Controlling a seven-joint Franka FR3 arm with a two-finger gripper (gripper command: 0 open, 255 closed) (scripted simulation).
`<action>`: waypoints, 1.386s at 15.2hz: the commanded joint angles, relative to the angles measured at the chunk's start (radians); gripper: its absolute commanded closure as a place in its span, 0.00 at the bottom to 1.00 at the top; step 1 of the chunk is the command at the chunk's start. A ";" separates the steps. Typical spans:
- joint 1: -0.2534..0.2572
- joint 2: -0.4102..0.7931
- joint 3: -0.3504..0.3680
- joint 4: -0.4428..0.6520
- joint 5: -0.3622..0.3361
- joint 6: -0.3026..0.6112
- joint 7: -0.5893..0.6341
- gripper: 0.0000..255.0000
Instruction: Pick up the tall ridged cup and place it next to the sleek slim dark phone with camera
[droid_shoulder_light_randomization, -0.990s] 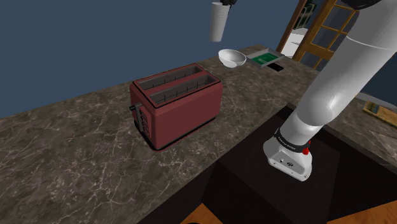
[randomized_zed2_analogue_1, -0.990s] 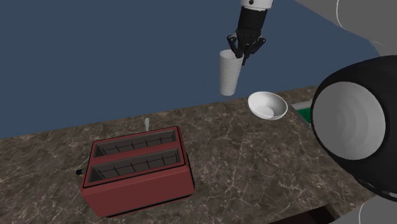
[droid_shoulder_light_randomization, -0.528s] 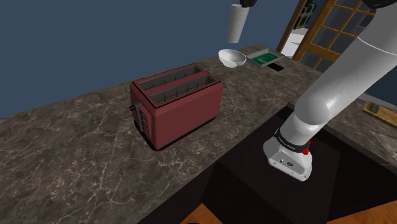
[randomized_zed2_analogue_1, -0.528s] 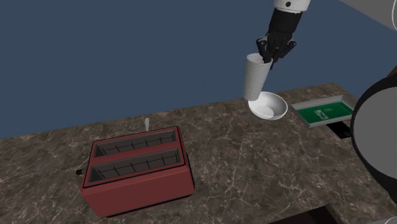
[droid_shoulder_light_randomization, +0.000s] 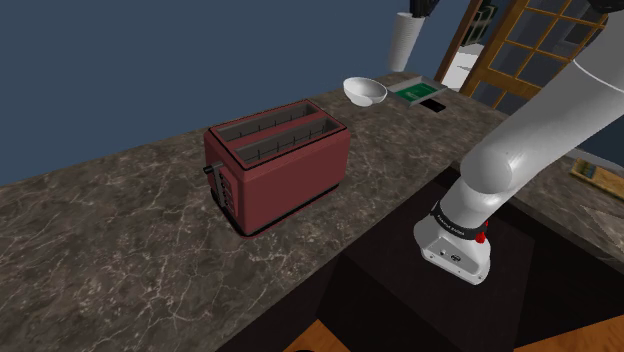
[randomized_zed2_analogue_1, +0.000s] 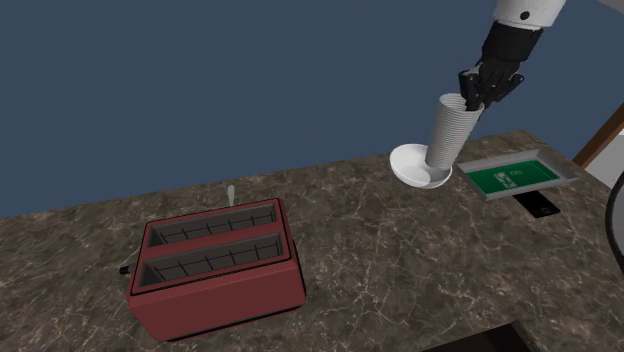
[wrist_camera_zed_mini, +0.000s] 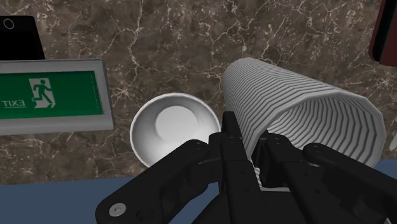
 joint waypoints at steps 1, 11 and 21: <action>-0.020 -0.008 -0.027 0.003 -0.011 -0.013 -0.048 1.00; -0.122 0.012 -0.175 0.039 -0.049 -0.035 -0.298 1.00; -0.178 0.054 -0.257 0.018 -0.051 0.022 -0.438 1.00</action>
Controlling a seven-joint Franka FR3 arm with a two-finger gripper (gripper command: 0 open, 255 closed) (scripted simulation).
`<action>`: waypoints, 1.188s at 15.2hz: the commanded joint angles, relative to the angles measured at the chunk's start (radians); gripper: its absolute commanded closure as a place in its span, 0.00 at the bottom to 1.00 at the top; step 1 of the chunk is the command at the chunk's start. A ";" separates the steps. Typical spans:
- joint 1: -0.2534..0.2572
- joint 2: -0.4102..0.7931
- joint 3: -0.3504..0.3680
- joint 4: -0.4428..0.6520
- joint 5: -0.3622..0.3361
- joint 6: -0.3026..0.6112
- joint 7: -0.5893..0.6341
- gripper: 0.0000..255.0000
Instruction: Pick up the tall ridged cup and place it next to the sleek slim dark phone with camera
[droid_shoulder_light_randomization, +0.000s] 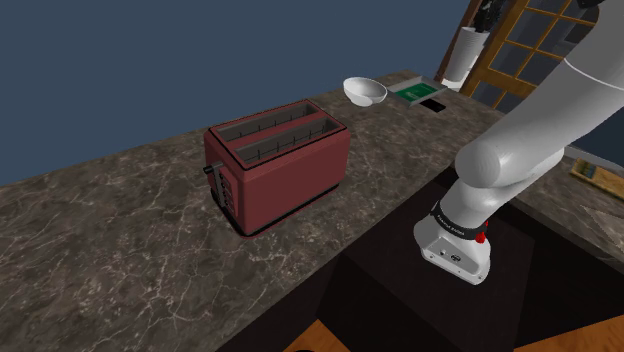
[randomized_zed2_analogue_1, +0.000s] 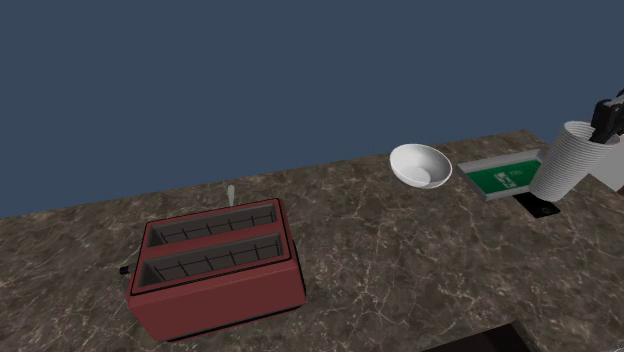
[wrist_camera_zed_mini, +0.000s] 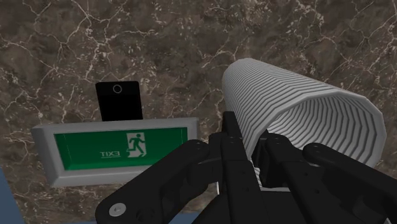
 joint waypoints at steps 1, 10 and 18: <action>-0.001 -0.003 0.000 -0.031 -0.002 0.029 0.000 1.00; -0.002 -0.016 -0.001 -0.165 -0.009 0.151 0.003 1.00; -0.005 -0.010 -0.005 -0.266 -0.007 0.258 -0.001 1.00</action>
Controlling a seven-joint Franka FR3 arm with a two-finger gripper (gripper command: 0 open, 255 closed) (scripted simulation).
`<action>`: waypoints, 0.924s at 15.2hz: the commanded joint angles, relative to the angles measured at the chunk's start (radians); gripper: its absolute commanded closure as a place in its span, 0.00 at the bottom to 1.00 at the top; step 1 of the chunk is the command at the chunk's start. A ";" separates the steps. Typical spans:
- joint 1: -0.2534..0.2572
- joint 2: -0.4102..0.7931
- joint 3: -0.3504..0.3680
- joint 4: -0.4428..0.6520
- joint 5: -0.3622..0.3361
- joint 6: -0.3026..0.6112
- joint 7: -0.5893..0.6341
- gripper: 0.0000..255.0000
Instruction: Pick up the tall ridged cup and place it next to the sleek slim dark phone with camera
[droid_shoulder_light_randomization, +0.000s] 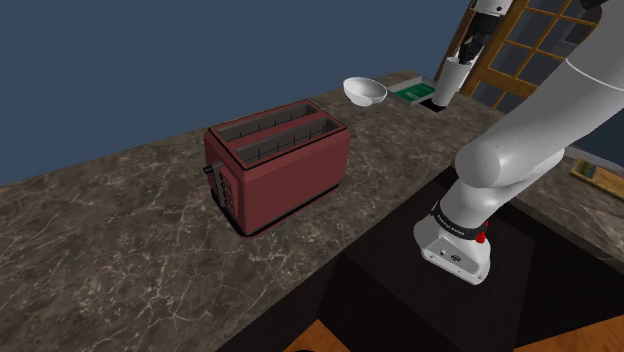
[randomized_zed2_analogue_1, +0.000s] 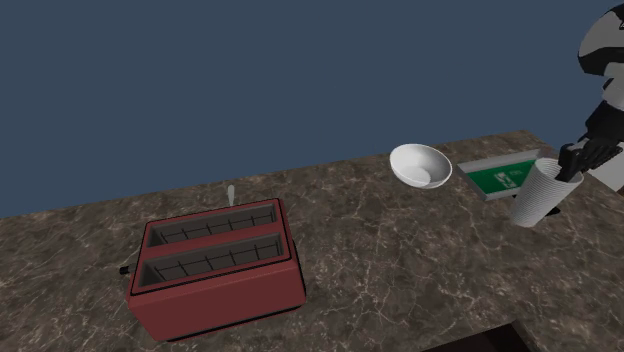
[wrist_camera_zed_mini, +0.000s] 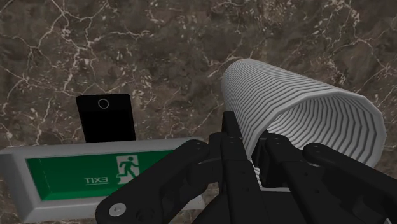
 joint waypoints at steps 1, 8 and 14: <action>-0.001 0.004 -0.002 -0.025 0.002 0.029 -0.003 1.00; -0.003 0.025 -0.008 -0.101 0.011 0.122 -0.013 1.00; -0.005 0.053 -0.013 -0.157 0.026 0.201 -0.026 1.00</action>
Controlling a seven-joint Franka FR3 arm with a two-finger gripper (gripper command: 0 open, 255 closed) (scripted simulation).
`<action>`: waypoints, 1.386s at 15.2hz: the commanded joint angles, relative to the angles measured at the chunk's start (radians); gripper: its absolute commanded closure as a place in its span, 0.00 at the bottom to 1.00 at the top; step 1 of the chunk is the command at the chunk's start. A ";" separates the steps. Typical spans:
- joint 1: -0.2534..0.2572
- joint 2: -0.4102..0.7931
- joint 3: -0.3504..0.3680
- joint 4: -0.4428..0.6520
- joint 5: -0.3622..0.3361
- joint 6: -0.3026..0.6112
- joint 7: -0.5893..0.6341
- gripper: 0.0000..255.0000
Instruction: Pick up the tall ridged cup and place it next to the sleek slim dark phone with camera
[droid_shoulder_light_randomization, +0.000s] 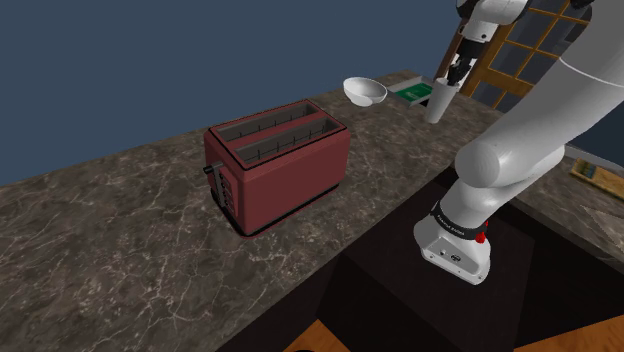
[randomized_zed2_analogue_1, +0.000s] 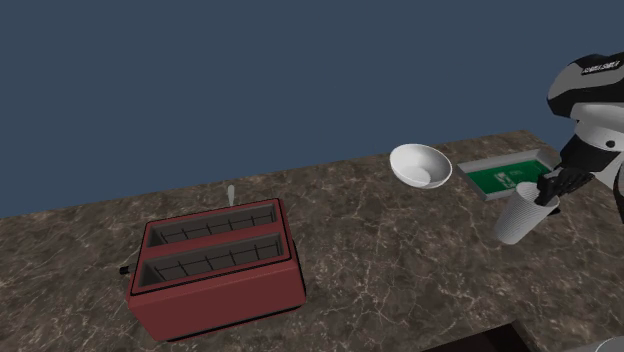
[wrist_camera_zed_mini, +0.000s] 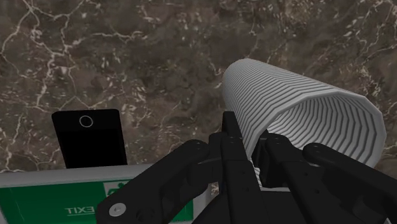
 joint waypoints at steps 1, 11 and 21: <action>-0.001 0.011 -0.002 -0.017 0.006 0.027 -0.006 1.00; -0.002 0.027 -0.005 -0.040 0.015 0.063 -0.015 1.00; -0.001 0.003 -0.002 0.041 0.002 -0.038 -0.004 0.00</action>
